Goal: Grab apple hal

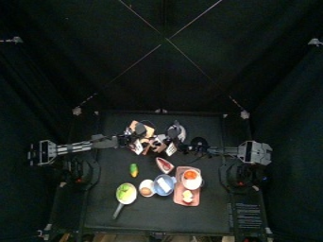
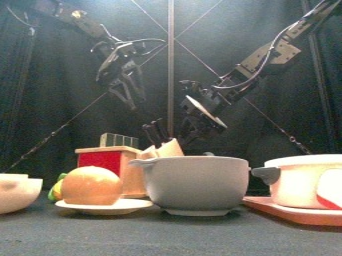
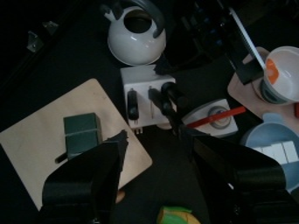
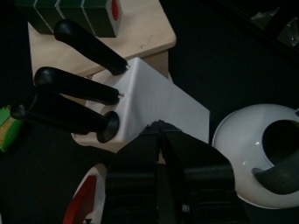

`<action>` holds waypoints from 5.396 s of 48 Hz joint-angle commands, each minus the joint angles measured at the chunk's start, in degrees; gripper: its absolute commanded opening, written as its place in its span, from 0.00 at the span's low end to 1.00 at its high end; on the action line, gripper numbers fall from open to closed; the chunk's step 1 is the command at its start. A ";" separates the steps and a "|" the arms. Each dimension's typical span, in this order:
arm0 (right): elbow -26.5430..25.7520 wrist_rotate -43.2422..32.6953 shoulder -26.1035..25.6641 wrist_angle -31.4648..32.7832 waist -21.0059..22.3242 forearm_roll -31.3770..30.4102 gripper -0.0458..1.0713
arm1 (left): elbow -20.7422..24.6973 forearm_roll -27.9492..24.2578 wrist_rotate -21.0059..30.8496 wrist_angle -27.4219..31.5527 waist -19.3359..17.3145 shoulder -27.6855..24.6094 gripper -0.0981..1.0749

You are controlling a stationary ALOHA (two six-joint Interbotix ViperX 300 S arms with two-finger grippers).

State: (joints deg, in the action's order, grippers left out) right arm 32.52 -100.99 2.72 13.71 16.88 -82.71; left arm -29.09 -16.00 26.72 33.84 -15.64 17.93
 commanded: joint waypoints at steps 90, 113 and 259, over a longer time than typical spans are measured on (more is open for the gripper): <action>-11.16 -0.53 0.35 47.37 -46.05 70.58 0.72 | -35.68 -10.37 -0.79 -42.10 3.69 28.21 0.82; -18.11 -1.05 7.21 59.06 -46.14 69.96 0.97 | -36.56 -9.40 -0.79 -41.40 3.08 28.30 0.82; -12.13 0.26 9.05 43.24 -43.95 62.05 0.72 | -37.35 -9.05 -0.79 -40.43 2.02 28.21 0.82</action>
State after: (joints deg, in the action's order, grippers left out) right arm 21.80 -100.63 14.77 56.87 -26.98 -20.39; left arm -67.32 -25.05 25.93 -6.42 -13.54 46.23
